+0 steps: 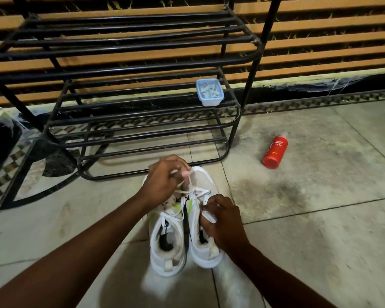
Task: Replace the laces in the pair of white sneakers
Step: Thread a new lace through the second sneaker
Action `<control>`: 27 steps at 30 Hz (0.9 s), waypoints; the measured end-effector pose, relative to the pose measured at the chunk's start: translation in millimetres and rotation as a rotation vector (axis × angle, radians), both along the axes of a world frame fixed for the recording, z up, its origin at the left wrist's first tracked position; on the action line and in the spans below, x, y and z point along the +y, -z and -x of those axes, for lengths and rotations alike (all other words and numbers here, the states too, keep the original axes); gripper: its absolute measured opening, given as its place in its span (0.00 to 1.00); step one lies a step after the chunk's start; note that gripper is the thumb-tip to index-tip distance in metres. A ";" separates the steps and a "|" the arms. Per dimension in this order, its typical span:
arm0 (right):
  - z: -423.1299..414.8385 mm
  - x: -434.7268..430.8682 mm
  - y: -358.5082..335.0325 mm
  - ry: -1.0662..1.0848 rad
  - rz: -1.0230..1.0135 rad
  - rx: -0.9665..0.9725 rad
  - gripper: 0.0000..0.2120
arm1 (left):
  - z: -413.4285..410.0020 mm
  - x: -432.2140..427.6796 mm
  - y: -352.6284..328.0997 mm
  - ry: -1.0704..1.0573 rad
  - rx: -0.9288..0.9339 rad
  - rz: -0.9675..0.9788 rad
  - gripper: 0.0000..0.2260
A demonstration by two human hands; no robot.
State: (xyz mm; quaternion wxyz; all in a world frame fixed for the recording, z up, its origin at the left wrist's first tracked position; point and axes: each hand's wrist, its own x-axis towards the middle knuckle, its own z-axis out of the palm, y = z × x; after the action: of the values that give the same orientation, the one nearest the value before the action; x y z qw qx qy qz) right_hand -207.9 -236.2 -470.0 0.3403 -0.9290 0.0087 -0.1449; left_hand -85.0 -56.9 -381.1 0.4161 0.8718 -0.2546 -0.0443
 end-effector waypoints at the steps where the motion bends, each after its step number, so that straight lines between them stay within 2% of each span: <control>1: 0.0 0.1 -0.2 0.003 -0.001 -0.001 0.09 | 2.9 -0.9 -1.5 -0.049 0.187 0.215 0.10; 3: 0.3 0.5 0.1 0.007 0.001 -0.006 0.09 | 8.1 -3.8 -1.4 -0.114 0.419 0.472 0.13; 4: 0.6 1.0 0.5 0.008 0.005 -0.011 0.08 | 9.7 -3.0 -0.4 -0.132 0.422 0.491 0.14; 5: 0.5 1.5 0.6 0.011 0.011 -0.016 0.08 | 8.6 -0.9 0.8 -0.135 0.350 0.430 0.14; 7: 0.5 2.8 0.4 0.017 0.027 -0.016 0.06 | 1.6 4.2 3.2 -0.069 0.061 0.113 0.11; 9: 0.9 4.1 -0.6 0.022 0.044 -0.004 0.06 | -3.6 2.4 2.1 0.064 -0.148 -0.235 0.08; 12: 1.0 4.0 -3.7 0.029 0.070 0.029 0.06 | 0.9 -8.0 3.3 0.221 -0.294 -0.667 0.05; 14: 1.4 4.8 -4.9 0.027 0.091 0.047 0.06 | 4.5 -11.1 5.3 0.205 -0.276 -0.776 0.05; 17: 1.2 4.4 -5.0 0.028 0.113 0.064 0.07 | 4.1 -11.3 10.9 0.194 -0.225 -0.859 0.05; 20: 1.3 5.3 -6.2 0.032 0.120 0.073 0.08 | 4.5 -11.5 12.3 0.222 -0.158 -0.859 0.04; 23: 1.7 5.1 -6.9 0.027 0.098 0.068 0.09 | 6.9 -14.2 12.1 0.210 -0.192 -0.880 0.08; 25: 1.1 4.7 -7.6 0.030 0.103 0.065 0.11 | 7.1 -14.1 8.6 0.162 -0.160 -0.838 0.08; 27: 0.9 5.3 -7.8 0.023 0.103 0.069 0.12 | 7.1 -10.1 3.1 0.099 -0.097 -0.721 0.04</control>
State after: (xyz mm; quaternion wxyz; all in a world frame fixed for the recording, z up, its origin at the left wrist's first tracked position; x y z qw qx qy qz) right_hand -208.8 -230.9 -462.2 0.2899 -0.9496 0.0233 -0.1171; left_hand -92.1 -67.0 -384.1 0.0670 0.9501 -0.2842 -0.1097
